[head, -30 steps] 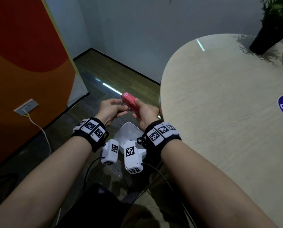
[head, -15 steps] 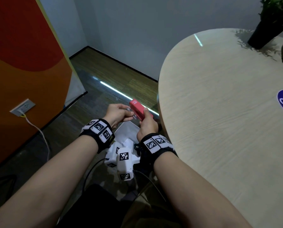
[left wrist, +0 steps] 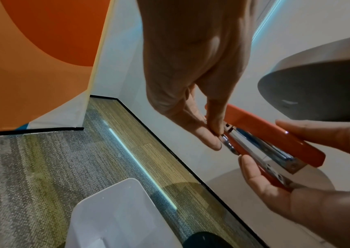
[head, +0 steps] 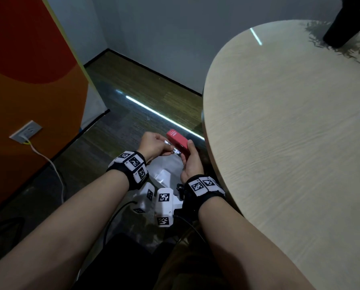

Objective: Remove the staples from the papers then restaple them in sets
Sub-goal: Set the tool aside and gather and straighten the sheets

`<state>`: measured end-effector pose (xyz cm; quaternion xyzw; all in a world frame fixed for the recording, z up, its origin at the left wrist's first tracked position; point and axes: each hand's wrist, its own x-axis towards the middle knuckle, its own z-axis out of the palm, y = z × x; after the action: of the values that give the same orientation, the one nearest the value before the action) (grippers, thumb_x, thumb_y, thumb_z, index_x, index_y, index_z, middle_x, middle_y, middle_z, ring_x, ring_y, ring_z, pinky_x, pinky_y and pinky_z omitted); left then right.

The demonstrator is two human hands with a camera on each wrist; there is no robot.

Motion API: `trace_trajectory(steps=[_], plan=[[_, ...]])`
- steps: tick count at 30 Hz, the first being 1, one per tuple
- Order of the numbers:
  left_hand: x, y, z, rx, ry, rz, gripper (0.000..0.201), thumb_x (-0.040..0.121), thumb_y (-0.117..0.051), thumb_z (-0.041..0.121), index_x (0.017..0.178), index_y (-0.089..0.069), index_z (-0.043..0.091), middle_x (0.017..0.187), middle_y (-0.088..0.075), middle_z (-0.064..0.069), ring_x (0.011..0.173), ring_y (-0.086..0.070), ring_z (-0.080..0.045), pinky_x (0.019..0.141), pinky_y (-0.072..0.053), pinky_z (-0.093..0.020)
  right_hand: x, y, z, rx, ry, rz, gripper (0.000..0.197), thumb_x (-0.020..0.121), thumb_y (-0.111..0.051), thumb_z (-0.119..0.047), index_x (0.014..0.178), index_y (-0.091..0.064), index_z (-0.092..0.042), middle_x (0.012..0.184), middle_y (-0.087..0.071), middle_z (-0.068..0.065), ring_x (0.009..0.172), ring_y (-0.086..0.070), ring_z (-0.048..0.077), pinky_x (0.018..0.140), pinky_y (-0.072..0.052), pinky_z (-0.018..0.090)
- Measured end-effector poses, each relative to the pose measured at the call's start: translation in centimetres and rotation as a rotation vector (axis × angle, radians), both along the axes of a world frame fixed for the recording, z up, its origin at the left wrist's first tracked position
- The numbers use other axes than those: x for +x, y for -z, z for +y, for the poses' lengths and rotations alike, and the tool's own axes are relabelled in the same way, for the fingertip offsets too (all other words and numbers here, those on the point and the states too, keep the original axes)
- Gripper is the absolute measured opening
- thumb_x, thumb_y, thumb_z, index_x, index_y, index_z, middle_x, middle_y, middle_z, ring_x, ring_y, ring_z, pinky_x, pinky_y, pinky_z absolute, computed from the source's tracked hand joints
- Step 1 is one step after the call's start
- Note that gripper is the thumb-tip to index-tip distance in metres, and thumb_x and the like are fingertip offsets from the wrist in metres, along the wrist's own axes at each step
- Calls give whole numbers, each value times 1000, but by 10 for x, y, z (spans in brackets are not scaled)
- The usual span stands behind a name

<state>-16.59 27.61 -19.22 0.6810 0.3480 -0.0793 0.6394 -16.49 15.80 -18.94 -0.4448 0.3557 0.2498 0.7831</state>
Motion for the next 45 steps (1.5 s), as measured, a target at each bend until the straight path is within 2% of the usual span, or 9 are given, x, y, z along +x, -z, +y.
trace_trajectory(steps=[2,6,12,14,17,23,30,40,45], plan=[[2,1,0,3,-4,5,22,80,-66,-13,102,-61,-14,88,-68,-27,74,-70,-28,68,-60,-28,0,1,1,-38,-24,-16,29,95,-61,-36,98,-67,-8,83,-68,2,76,-65,8,66,-52,19],[1,-1,4,-29,33,22,11,85,-61,-12,96,-61,-13,80,-66,-24,54,-68,-16,51,-56,-18,0,3,0,-38,-15,5,30,95,-62,-34,99,-67,-5,82,-67,6,65,-66,11,50,-53,19],[-1,1,9,-110,21,27,8,89,-55,-11,95,-60,-14,78,-65,-26,50,-68,-15,53,-58,-19,-2,33,8,-107,25,-8,54,83,-69,-49,113,-70,-5,114,-71,17,100,-69,29,98,-52,45],[1,3,12,-98,-18,26,7,90,-55,-11,93,-61,-13,78,-65,-25,51,-69,-15,53,-58,-20,-5,14,5,-126,4,-2,47,87,-66,-48,107,-71,-5,102,-73,14,89,-71,24,89,-57,38],[2,1,17,-59,-30,40,9,90,-54,-11,85,-61,-9,77,-64,-23,47,-67,-14,49,-56,-19,-2,7,-5,-52,-2,6,34,99,-55,-36,81,-64,-9,71,-63,5,46,-63,6,41,-47,13],[8,0,10,43,34,96,11,81,-59,-22,76,-63,-12,81,-63,-27,59,-66,-24,47,-56,-22,-9,15,-1,-221,11,29,51,89,-61,-51,111,-70,-6,115,-69,19,105,-66,35,74,-54,35],[19,9,4,191,162,221,9,88,-60,-8,92,-66,-14,78,-63,-19,62,-63,-22,47,-55,-25,-9,25,-8,-138,-112,88,70,91,-37,-71,134,-52,-17,90,-64,8,70,-58,21,65,-38,36],[13,3,-10,-119,240,244,26,78,-71,-6,100,-57,-3,92,-67,-20,77,-68,-24,58,-60,-25,-2,26,-8,-100,-49,-9,38,93,-59,-45,87,-67,-9,85,-71,11,71,-68,19,59,-56,25],[15,3,-10,-163,143,204,8,80,-65,-13,83,-61,-7,81,-68,-22,58,-69,-19,50,-57,-21,-3,2,-10,-81,-37,28,33,101,-50,-28,76,-61,-10,69,-52,5,42,-53,8,34,-40,9]])
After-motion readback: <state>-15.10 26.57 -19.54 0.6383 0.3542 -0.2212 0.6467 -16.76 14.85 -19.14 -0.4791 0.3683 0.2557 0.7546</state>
